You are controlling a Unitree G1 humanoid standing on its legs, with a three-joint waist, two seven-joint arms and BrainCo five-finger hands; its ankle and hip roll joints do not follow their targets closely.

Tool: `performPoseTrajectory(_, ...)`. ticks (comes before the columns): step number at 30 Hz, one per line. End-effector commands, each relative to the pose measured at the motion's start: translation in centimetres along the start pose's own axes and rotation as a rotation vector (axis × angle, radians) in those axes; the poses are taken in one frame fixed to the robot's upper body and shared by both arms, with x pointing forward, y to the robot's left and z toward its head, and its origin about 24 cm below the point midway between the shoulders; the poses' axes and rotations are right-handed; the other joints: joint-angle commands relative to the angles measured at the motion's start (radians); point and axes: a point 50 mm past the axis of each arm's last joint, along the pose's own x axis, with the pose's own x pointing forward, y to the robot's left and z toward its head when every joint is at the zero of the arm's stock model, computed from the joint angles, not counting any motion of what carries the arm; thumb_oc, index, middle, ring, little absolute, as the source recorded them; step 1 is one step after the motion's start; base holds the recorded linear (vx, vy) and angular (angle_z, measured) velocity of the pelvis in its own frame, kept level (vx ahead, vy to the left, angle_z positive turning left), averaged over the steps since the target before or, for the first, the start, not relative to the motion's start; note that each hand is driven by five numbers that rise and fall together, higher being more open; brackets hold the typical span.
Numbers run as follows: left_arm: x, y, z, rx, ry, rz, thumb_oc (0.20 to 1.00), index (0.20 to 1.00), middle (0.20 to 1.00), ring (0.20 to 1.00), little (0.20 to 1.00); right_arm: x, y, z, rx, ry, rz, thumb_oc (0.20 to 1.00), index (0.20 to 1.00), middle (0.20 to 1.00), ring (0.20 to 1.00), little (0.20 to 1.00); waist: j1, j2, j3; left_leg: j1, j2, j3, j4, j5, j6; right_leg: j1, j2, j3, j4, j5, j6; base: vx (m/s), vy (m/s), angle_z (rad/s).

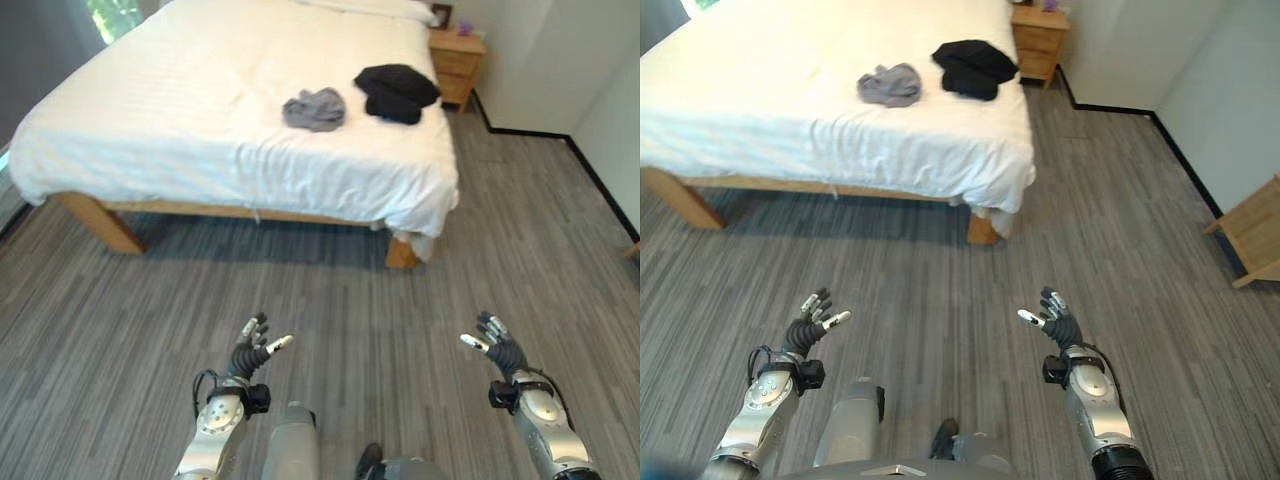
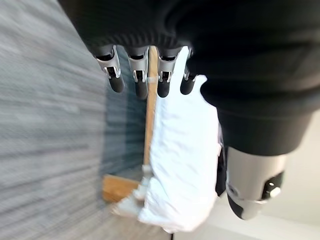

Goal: Pick up bed clothes into laundry basket.

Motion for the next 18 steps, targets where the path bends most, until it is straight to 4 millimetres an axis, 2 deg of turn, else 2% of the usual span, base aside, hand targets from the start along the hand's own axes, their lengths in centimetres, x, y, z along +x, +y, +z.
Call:
performPoseTrajectory(1,0.4,-0.5,2.6,0.009,-0.133,-0.049,1.0,1.0,1.0,1.0,1.0,0.3,-0.5,2.6,0.008,-0.128,0.011,1.0,1.0,1.0,1.0,1.0,0.055,0.054,-0.042,0.072,-0.045,0.02,-0.425,0.182,0.012,0.119,-0.035,0.081,-0.144,0.084,0.131,0.93,0.091,-0.29)
performPoseTrajectory(3,0.1,-0.2,2.1,0.02,-0.116,-0.042,1.0,1.0,1.0,1.0,1.0,0.3,0.1,2.4,0.01,-0.123,0.042,1.0,1.0,1.0,1.0,1.0,0.071,0.066,-0.076,0.055,-0.041,0.049,-0.588,0.219,0.004,0.171,-0.016,0.089,-0.152,0.06,0.148,0.59,0.073,-0.31)
performPoseTrajectory(4,0.1,-0.2,2.1,0.021,-0.115,-0.041,1.0,1.0,1.0,1.0,1.0,0.3,0.1,2.4,0.01,-0.122,0.043,1.0,1.0,1.0,1.0,1.0,0.073,0.06,-0.073,0.072,-0.048,0.055,-0.611,0.229,0.004,0.176,-0.023,0.091,-0.153,0.057,0.15,0.69,0.085,-0.34)
performPoseTrajectory(5,-0.1,0.3,1.9,0.029,-0.105,-0.028,1.0,1.0,1.0,1.0,1.0,0.5,0.8,2.5,-0.007,-0.121,0.077,1.0,1.0,1.0,1.0,1.0,0.084,0.053,-0.1,0.078,-0.053,0.092,-0.614,0.254,0.012,0.22,-0.034,0.1,-0.136,0.074,0.17,0.86,0.144,-0.47)
performPoseTrajectory(6,-0.4,0.8,2.1,0.033,-0.113,-0.014,1.0,1.0,1.0,1.0,1.0,0.6,2.0,2.4,0.016,-0.117,0.122,1.0,1.0,1.0,1.0,1.0,0.081,0.034,-0.131,0.124,-0.085,0.124,-0.606,0.237,0.053,0.232,-0.061,0.112,-0.078,0.076,0.194,0.84,0.144,-0.5)
performPoseTrajectory(7,-0.4,0.8,2.1,0.033,-0.113,-0.014,1.0,1.0,1.0,1.0,1.0,0.6,2.0,2.4,0.016,-0.117,0.122,1.0,1.0,1.0,1.0,1.0,0.084,0.035,-0.133,0.121,-0.082,0.126,-0.605,0.238,0.053,0.229,-0.059,0.114,-0.079,0.078,0.193,0.6,0.172,-0.58)
performPoseTrajectory(8,-0.4,0.9,2.0,0.05,-0.112,-0.01,1.0,1.0,1.0,1.0,1.0,0.6,2.2,2.3,0.028,-0.113,0.126,1.0,1.0,1.0,1.0,1.0,0.088,0.022,-0.143,0.125,-0.102,0.132,-0.579,0.21,0.078,0.217,-0.089,0.115,-0.013,0.111,0.21,0.53,0.299,-0.41)
performPoseTrajectory(9,-0.3,0.8,2.0,0.083,-0.101,-0.02,1.0,1.0,1.0,1.0,1.0,0.5,2.9,1.8,0.039,-0.099,0.137,1.0,1.0,1.0,1.0,1.0,0.082,0.004,-0.139,0.163,-0.153,0.136,-0.529,0.143,0.133,0.14,-0.182,0.123,0.3,0.377,0.28,0.54,0.304,-0.32)
performPoseTrajectory(10,-0.3,0.8,2.0,0.083,-0.101,-0.021,1.0,1.0,1.0,1.0,1.0,0.5,2.9,1.8,0.04,-0.099,0.137,1.0,1.0,1.0,1.0,1.0,0.085,0.002,-0.141,0.16,-0.154,0.14,-0.527,0.141,0.134,0.133,-0.185,0.128,0.306,0.375,0.282,0.7,0.454,-0.25)
performPoseTrajectory(11,-0.2,0.7,2.5,0.074,-0.123,-0.022,1.0,1.0,1.0,1.0,1.0,0.4,3.8,1.7,0.113,-0.098,0.157,1.0,1.0,1.0,1.0,1.0,0.049,0.044,-0.105,0.259,-0.147,0.117,-0.544,0.099,0.164,0.022,-0.226,0.13,0.534,0.453,0.274,0.35,0.234,-0.24)
performPoseTrajectory(13,-0.2,0.7,2.6,0.073,-0.123,-0.022,1.0,1.0,1.0,1.0,1.0,0.4,3.8,1.7,0.113,-0.098,0.157,1.0,1.0,1.0,1.0,1.0,0.051,0.047,-0.106,0.258,-0.143,0.118,-0.544,0.101,0.164,0.02,-0.222,0.131,0.533,0.455,0.272,0.36,0.191,0.18)
performPoseTrajectory(14,-0.3,0.9,2.6,0.07,-0.127,-0.015,1.0,1.0,1.0,1.0,1.0,0.4,3.9,1.4,0.068,-0.08,0.17,1.0,1.0,1.0,1.0,1.0,0.029,0.073,-0.092,0.357,-0.153,0.075,-0.585,0.063,0.181,-0.061,-0.263,0.1,0.624,0.411,0.255,0.57,0.187,0.74)
performPoseTrajectory(16,-0.4,1.1,2.6,0.057,-0.127,-0.005,1.0,1.0,1.0,1.0,1.0,0.2,3.9,1.5,0.068,-0.083,0.171,1.0,1.0,1.0,1.0,1.0,0.01,0.082,-0.085,0.428,-0.157,0.037,-0.616,0.039,0.179,-0.102,-0.319,0.046,0.607,0.38,0.248,0.63,0.087,0.8)
performPoseTrajectory(17,-0.4,1.1,2.6,0.052,-0.123,-0.008,1.0,1.0,1.0,1.0,1.0,0.3,3.8,1.5,0.073,-0.082,0.17,1.0,1.0,1.0,1.0,1.0,0.003,0.086,-0.083,0.448,-0.152,0.011,-0.624,0.031,0.17,-0.126,-0.327,0.015,0.545,0.347,0.235,0.66,-0.164,0.98)
performPoseTrajectory(18,-0.5,1.1,2.3,0.056,-0.112,-0.017,1.0,1.0,1.0,1.0,1.0,0.4,3.3,2.0,0.055,-0.095,0.166,1.0,1.0,1.0,1.0,1.0,-0.011,0.077,-0.071,0.493,-0.154,-0.037,-0.624,0.0,0.149,-0.16,-0.319,-0.002,0.384,0.312,0.232,0.63,-0.221,1.01)
